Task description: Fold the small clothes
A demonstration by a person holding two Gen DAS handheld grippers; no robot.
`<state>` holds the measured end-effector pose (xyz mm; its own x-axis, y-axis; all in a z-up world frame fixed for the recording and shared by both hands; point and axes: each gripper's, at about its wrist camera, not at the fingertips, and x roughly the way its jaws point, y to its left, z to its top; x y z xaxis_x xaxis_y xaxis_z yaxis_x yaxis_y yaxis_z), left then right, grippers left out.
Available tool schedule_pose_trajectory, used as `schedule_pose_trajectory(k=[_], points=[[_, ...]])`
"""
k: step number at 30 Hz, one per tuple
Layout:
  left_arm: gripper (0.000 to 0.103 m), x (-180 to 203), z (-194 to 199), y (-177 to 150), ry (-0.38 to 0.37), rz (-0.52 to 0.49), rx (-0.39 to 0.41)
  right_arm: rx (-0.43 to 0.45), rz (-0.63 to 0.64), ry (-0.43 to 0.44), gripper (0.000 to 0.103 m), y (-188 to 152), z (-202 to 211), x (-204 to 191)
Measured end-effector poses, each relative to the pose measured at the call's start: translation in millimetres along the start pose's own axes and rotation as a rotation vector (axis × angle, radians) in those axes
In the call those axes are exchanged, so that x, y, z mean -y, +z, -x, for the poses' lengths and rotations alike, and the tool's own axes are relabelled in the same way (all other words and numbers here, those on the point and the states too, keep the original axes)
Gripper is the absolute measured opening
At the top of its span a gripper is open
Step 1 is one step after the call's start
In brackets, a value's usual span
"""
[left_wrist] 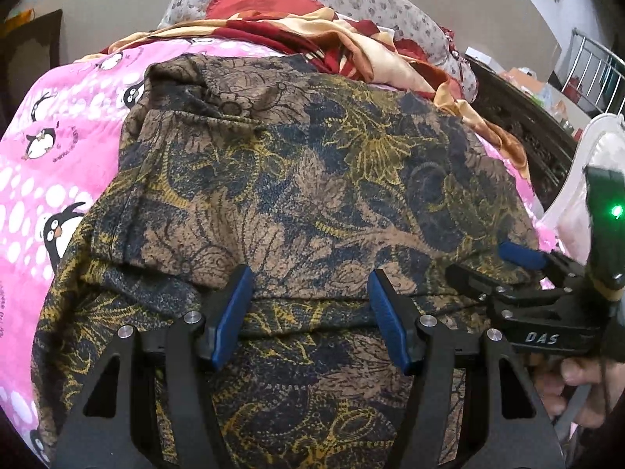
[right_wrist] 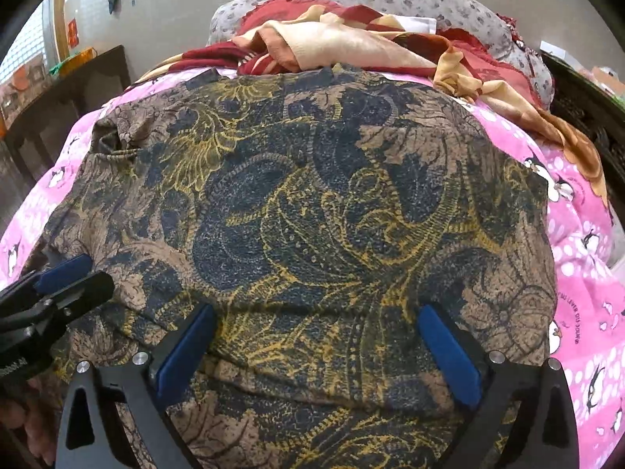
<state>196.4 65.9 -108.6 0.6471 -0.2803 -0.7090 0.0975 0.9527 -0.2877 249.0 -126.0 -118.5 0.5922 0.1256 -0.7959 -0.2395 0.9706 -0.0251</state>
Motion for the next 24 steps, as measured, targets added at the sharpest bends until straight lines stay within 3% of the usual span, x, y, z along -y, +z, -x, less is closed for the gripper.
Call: schedule_pose_trajectory(k=[8,10,13,16,21,24], points=[[0.061,-3,1,0,-0.030,0.026,0.008,0.164,-0.075,-0.025,0.103,24,42,18],[0.061,-2,0,0,-0.023,0.021,0.007,0.154,-0.073,-0.058,0.103,38,31,18],[0.061,-1,0,0,-0.010,0.010,0.005,0.005,-0.079,-0.035,0.103,45,-9,24],[0.061,-1,0,0,-0.011,0.010,0.005,0.003,-0.007,-0.070,0.103,45,-5,14],[0.061,0,0,1,-0.003,0.004,0.004,0.159,-0.045,-0.036,0.103,26,79,16],[0.061,3,-2,0,0.015,-0.009,0.002,0.173,-0.057,-0.031,0.103,-2,112,16]])
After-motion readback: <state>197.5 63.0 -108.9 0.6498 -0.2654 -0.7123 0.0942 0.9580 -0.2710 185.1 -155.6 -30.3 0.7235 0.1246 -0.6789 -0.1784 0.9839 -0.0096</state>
